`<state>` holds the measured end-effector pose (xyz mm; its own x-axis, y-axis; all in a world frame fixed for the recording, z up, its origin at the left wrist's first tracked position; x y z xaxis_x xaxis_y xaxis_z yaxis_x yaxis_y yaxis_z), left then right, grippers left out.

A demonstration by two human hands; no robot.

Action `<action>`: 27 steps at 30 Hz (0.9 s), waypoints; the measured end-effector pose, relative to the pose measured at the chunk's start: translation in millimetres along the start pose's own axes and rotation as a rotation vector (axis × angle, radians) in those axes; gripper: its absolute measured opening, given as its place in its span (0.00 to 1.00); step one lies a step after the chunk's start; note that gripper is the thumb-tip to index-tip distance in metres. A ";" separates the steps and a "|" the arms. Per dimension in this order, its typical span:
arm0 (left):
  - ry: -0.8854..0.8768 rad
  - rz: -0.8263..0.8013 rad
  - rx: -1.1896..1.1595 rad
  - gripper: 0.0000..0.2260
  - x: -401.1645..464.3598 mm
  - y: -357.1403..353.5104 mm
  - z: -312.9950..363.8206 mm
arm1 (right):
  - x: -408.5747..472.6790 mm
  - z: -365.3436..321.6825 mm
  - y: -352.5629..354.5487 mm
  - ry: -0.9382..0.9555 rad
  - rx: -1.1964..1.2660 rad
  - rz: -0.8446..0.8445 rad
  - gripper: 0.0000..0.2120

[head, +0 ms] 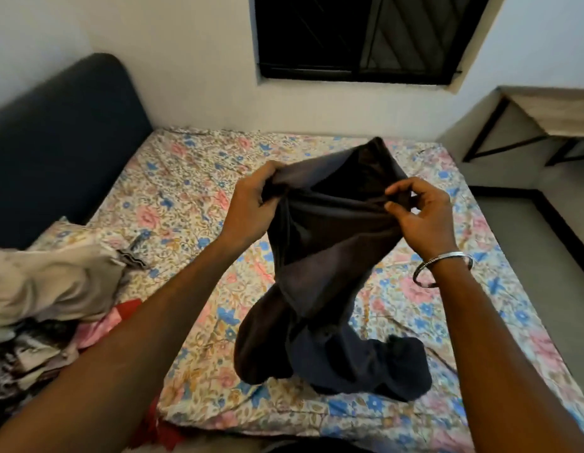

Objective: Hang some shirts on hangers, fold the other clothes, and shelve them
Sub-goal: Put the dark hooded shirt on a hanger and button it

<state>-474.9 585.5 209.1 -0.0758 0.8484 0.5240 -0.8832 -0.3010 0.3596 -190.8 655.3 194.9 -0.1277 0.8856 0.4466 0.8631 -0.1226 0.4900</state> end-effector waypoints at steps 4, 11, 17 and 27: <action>0.000 -0.053 0.044 0.11 -23.4 13.9 -18.5 | -0.2 4.6 -26.7 -0.022 -0.062 -0.089 0.13; 0.128 0.054 0.002 0.11 -34.3 23.6 -15.4 | -13.5 1.9 -75.6 -0.066 0.048 -0.197 0.15; 0.042 -0.118 -0.055 0.19 -17.9 25.2 13.2 | -43.4 -47.5 -88.0 0.322 -0.107 -0.140 0.41; 0.359 -0.197 -0.296 0.41 -88.2 -7.1 -66.9 | -6.4 -73.6 -126.8 0.104 -0.102 -0.351 0.14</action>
<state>-492.9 541.9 108.6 -0.0024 0.9885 0.1512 -0.9862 -0.0274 0.1633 -335.4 632.2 185.0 -0.4607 0.8320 0.3090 0.7053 0.1319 0.6966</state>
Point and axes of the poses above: each hand's wrist, its own x-axis towards the middle knuckle, its own y-axis out of the back of the hand, z = x × y, the point moved 1 cm from there along x, towards the middle knuckle, and after that the axes turned 7 degrees about -x, right-handed, at the moved point
